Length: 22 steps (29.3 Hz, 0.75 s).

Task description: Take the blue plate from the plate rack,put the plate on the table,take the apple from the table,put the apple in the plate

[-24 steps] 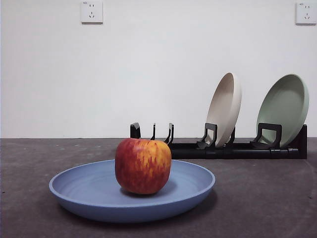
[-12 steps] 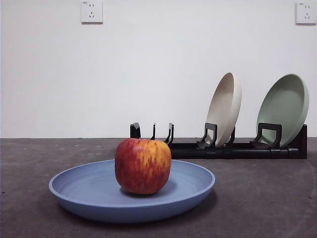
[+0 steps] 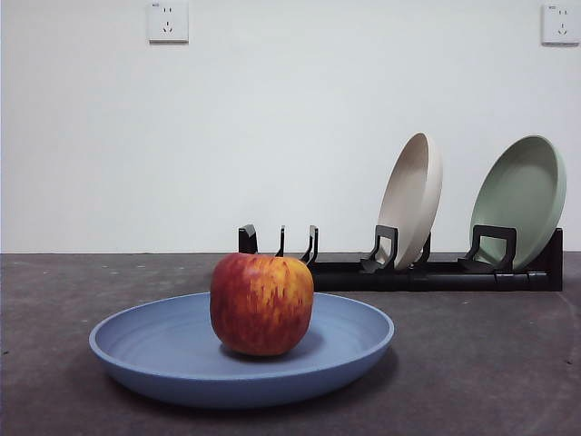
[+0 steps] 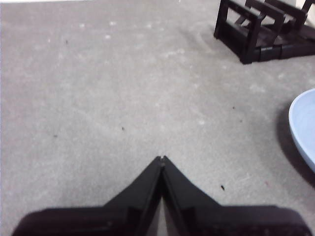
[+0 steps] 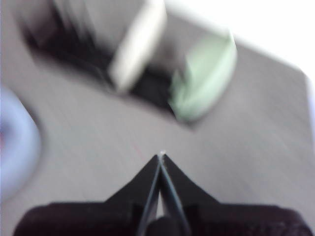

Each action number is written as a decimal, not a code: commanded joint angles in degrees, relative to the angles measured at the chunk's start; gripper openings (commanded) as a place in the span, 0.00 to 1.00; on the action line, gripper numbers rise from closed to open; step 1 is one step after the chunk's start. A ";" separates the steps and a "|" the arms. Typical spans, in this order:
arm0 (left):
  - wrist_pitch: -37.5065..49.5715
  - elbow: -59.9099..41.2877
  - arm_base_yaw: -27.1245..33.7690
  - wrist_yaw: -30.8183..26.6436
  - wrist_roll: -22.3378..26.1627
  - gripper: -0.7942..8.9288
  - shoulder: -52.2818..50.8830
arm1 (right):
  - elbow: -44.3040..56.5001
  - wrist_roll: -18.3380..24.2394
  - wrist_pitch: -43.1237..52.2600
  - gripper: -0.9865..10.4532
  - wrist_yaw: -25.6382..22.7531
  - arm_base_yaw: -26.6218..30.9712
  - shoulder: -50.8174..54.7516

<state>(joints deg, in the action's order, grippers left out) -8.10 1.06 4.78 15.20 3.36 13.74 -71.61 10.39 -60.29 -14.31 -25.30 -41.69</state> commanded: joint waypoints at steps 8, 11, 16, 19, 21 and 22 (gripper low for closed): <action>1.03 -0.44 0.17 0.00 -0.37 0.08 1.27 | 42.07 3.41 46.34 0.09 13.86 23.45 19.67; 1.03 -0.44 0.17 -0.02 -0.37 0.08 1.27 | 53.24 -0.17 56.24 0.09 18.75 27.36 23.91; 1.03 -0.44 0.17 -0.02 -0.37 0.08 1.27 | 67.08 -5.62 65.72 0.09 18.69 30.23 30.93; 1.03 -0.44 0.17 0.00 -0.37 0.08 1.27 | 70.84 -5.88 64.74 0.09 17.81 30.25 35.19; 1.03 -0.44 0.17 -0.02 -0.37 0.08 1.27 | 70.79 -5.73 61.18 0.09 17.11 30.25 37.20; 1.05 -0.44 0.17 -0.02 -0.37 0.08 1.27 | 70.79 -5.73 60.08 0.09 16.46 30.25 37.92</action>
<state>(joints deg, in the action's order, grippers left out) -7.68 1.06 4.78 15.20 3.36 15.00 -0.89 5.72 -0.40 2.70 4.91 -4.60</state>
